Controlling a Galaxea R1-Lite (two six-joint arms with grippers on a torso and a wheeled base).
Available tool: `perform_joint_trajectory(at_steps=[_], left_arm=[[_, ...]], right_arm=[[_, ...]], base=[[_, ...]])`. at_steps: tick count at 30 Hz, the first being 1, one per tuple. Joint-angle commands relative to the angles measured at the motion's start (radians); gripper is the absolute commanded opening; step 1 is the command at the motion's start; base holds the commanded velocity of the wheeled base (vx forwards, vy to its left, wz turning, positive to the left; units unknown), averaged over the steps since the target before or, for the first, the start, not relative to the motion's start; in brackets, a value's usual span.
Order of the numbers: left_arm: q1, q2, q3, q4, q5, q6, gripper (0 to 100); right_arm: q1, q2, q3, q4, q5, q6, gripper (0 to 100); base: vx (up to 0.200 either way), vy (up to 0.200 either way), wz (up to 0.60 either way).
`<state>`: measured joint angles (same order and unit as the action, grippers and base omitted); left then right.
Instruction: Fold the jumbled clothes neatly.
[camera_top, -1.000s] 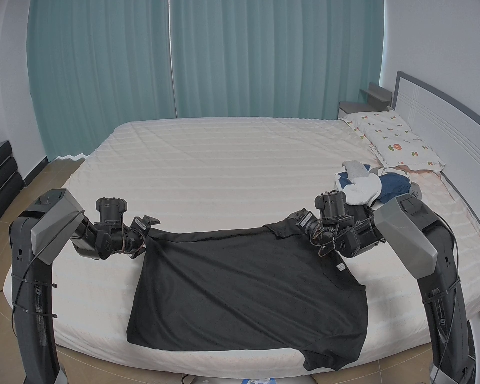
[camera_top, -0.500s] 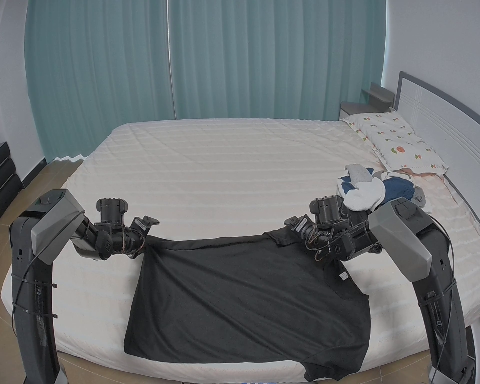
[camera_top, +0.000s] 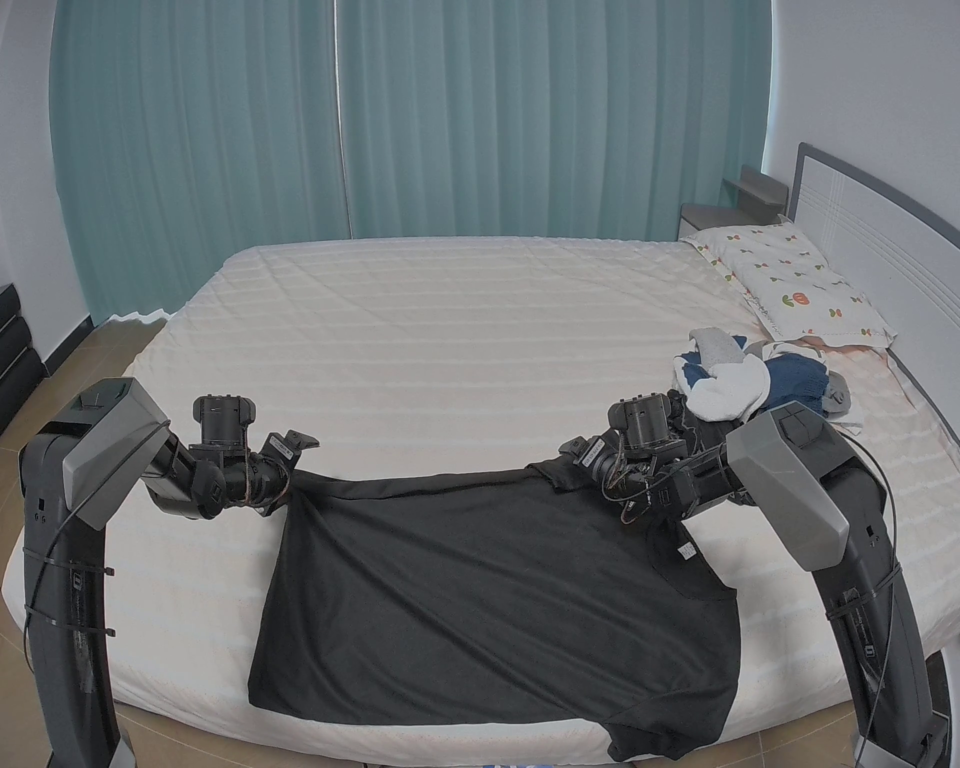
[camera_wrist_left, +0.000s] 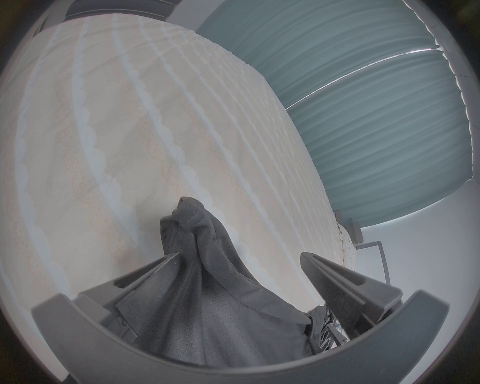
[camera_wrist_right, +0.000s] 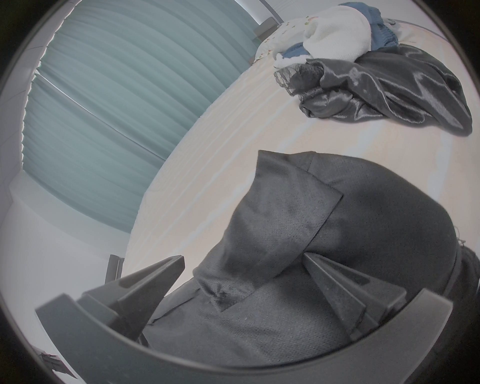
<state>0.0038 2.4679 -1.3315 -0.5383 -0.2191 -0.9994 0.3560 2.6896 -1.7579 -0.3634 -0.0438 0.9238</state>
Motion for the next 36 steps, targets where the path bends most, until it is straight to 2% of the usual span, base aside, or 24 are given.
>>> perform_joint_trajectory(at_steps=[1,5,7,9,12,13,15,16,21,23,24,27,36], left_arm=[[0.001,0.002,0.000,0.000,0.000,-0.001,100],[0.001,0.002,0.000,0.000,0.000,-0.001,100],[0.001,0.002,0.002,0.000,0.001,-0.001,100],[0.001,0.002,0.002,0.000,0.001,-0.001,100],[0.001,0.002,0.003,-0.002,0.003,-0.001,100],[0.001,0.000,0.003,-0.002,0.003,-0.001,100],[0.001,0.000,0.003,-0.002,0.003,-0.001,100],[0.001,0.000,0.003,-0.002,0.003,-0.001,100],[0.001,0.000,0.003,-0.002,0.004,-0.001,100],[0.001,0.000,0.003,-0.002,0.004,-0.001,100],[0.001,0.000,0.003,-0.002,0.004,-0.001,100],[-0.001,0.002,0.003,-0.002,0.004,-0.001,100],[0.001,0.002,0.002,-0.002,0.011,-0.001,100]], right_arm=[[0.000,0.055,-0.068,0.038,-0.001,0.004,100],[-0.006,0.079,-0.141,0.037,-0.002,0.026,100],[-0.009,0.099,-0.232,0.037,0.002,0.119,100],[-0.011,0.118,-0.242,0.032,0.004,0.138,100],[-0.014,0.113,-0.242,-0.058,0.025,0.095,100],[-0.020,0.102,-0.242,-0.152,0.042,0.073,100],[-0.023,0.099,-0.242,-0.209,0.050,0.066,100],[-0.034,0.095,-0.242,-0.290,0.058,0.053,100],[-0.057,0.096,-0.242,-0.434,0.056,-0.016,100],[-0.060,0.101,-0.242,-0.443,0.064,-0.077,100],[-0.063,0.113,-0.242,-0.431,0.079,-0.146,100],[-0.055,0.167,-0.242,-0.411,0.082,-0.214,100],[-0.055,0.199,-0.242,-0.405,0.025,-0.215,100]], base=[[0.000,0.000,0.00],[0.000,0.000,0.00],[0.000,0.000,0.00],[0.000,0.000,0.00],[0.000,0.000,0.00],[0.000,0.000,0.00],[0.000,0.000,0.00],[0.000,0.000,0.00],[0.000,0.000,0.00],[0.000,0.000,0.00],[0.000,0.000,0.00],[0.000,0.000,0.00],[0.000,0.000,0.00]])
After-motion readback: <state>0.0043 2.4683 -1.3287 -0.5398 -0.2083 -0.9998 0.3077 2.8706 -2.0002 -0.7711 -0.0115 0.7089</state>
